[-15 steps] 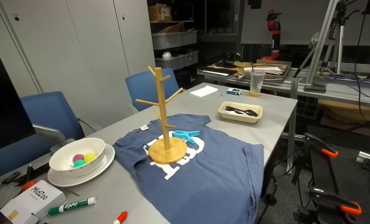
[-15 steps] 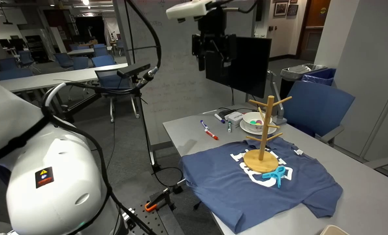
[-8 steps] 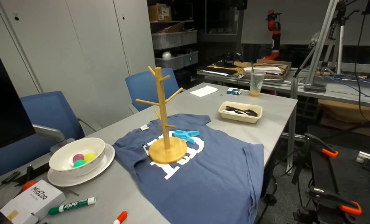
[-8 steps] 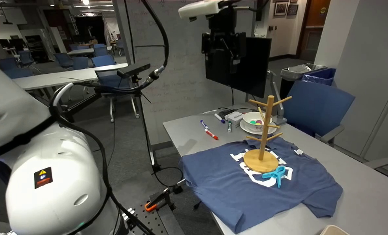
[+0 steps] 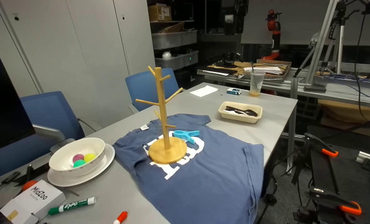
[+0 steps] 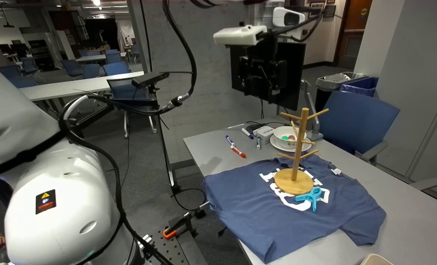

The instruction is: Hang the peg on the stand

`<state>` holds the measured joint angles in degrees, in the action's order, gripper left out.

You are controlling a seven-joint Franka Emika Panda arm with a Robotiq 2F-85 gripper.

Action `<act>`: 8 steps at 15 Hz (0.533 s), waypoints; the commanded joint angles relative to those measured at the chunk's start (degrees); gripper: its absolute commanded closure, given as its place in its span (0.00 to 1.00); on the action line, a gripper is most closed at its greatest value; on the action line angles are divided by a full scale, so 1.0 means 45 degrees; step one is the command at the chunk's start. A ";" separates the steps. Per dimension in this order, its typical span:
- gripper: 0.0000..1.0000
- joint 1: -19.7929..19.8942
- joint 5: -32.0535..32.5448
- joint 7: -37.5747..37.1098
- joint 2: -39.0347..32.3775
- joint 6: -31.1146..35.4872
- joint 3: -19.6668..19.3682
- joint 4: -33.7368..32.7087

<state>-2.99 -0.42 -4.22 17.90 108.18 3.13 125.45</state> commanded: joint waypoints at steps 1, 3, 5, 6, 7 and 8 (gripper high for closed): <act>0.00 0.0569 0.0449 -0.0265 -0.0477 0.1901 -0.0326 0.1212; 0.00 0.0852 0.0726 -0.0524 -0.0978 0.2748 -0.0499 0.1598; 0.00 0.1070 0.0995 -0.0885 -0.1588 0.3505 -0.0633 0.1780; 0.00 0.1144 0.1059 -0.1051 -0.1877 0.3785 -0.0688 0.1794; 0.00 0.1189 0.1041 -0.1183 -0.2122 0.3960 -0.0740 0.1785; 0.00 0.1208 0.0966 -0.1307 -0.2340 0.4036 -0.0783 0.1751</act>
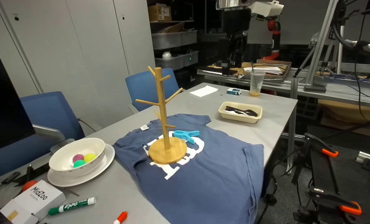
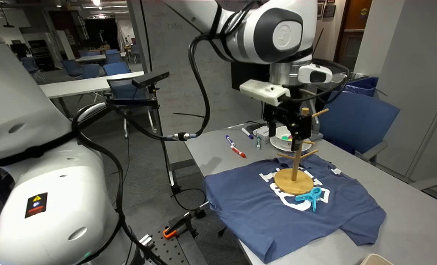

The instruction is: Hang the peg on the stand

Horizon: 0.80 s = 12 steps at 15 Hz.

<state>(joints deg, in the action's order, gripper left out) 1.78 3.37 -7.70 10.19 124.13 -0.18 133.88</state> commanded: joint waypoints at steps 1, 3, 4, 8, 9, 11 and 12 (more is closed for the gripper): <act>0.00 0.0132 -0.0064 -0.0575 -0.0753 0.0454 -0.0081 -0.0133; 0.00 0.0068 -0.0011 -0.0353 -0.0632 0.0264 -0.0107 -0.0022; 0.00 0.0067 -0.0011 -0.0409 -0.0719 0.0276 -0.0114 -0.0029; 0.00 0.0106 0.0438 -0.0802 -0.1033 0.0642 -0.0059 -0.0062; 0.00 0.0139 0.0625 -0.1032 -0.1204 0.0813 -0.0063 -0.0109; 0.00 0.0198 0.0857 -0.1267 -0.1692 0.1485 -0.0145 -0.0165; 0.00 0.0223 0.0760 -0.1189 -0.2014 0.1936 -0.0234 -0.0191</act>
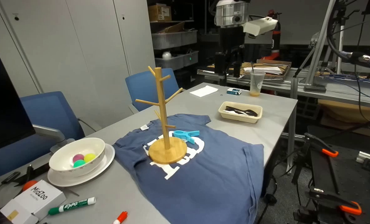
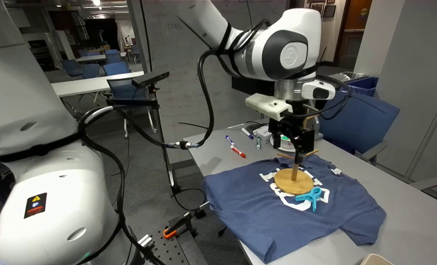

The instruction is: Hang the peg on the stand

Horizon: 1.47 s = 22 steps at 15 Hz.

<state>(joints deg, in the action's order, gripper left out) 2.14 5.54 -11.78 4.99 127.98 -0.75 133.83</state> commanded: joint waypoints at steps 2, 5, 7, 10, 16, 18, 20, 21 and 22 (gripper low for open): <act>0.00 0.0160 -0.0053 0.0051 -0.1504 0.2107 -0.0281 -0.0212; 0.00 0.0164 -0.0613 0.0659 -0.2535 0.3529 -0.0493 -0.0386; 0.00 0.0186 -0.1134 0.1131 -0.3189 0.3973 -0.0504 -0.0648; 0.00 0.0037 -0.1040 0.0845 -0.3076 0.3783 -0.0570 -0.0404; 0.00 -0.0080 -0.0800 0.0583 -0.3692 0.3831 -0.0671 -0.0875; 0.00 -0.0074 -0.0898 0.0556 -0.4290 0.4067 -0.0619 -0.1097; 0.00 0.0068 -0.1412 0.0991 -0.4941 0.4325 -0.0490 -0.1246; 0.00 0.0089 -0.1429 0.0965 -0.5285 0.4645 -0.0519 -0.1283; 0.00 0.0158 -0.1560 0.1145 -0.5567 0.4990 -0.0480 -0.1316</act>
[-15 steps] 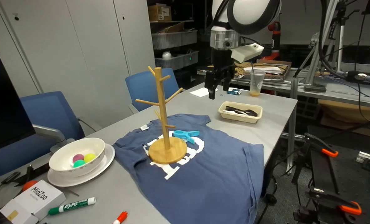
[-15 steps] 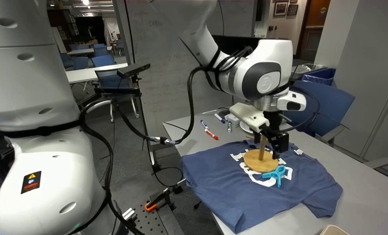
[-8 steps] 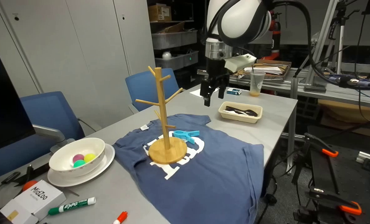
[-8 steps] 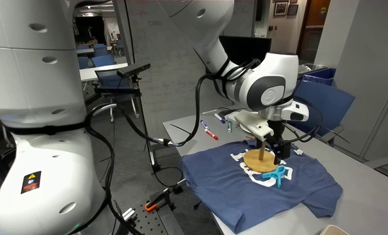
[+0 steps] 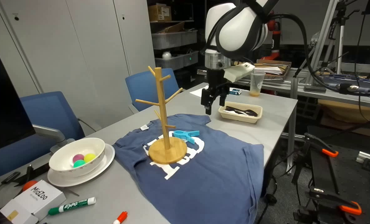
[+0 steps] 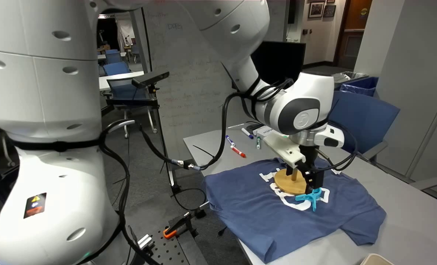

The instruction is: Hang the peg on the stand

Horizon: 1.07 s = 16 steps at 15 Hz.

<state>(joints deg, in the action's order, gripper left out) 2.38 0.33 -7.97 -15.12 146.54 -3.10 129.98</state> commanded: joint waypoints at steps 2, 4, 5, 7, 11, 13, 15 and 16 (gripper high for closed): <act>0.00 0.0354 -0.0830 0.0946 -0.1637 0.1656 0.0270 -0.0525; 0.00 0.0826 -0.1605 0.1897 -0.2139 0.2334 0.0760 -0.0713; 0.00 0.1191 -0.2104 0.2511 -0.2390 0.2579 0.1151 -0.0882; 0.00 0.1673 -0.2679 0.3289 -0.2777 0.2801 0.1692 -0.1287; 0.00 0.1488 -0.2383 0.2996 -0.2727 0.2664 0.1486 -0.1334; 0.00 0.1564 -0.2399 0.3043 -0.2874 0.2664 0.1533 -0.1633; 0.00 0.1568 -0.2400 0.3046 -0.2900 0.2664 0.1538 -0.1683; 0.00 0.1567 -0.2400 0.3047 -0.2901 0.2664 0.1543 -0.1683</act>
<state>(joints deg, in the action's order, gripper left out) 9.76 -10.27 5.69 -28.21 158.68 4.13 122.47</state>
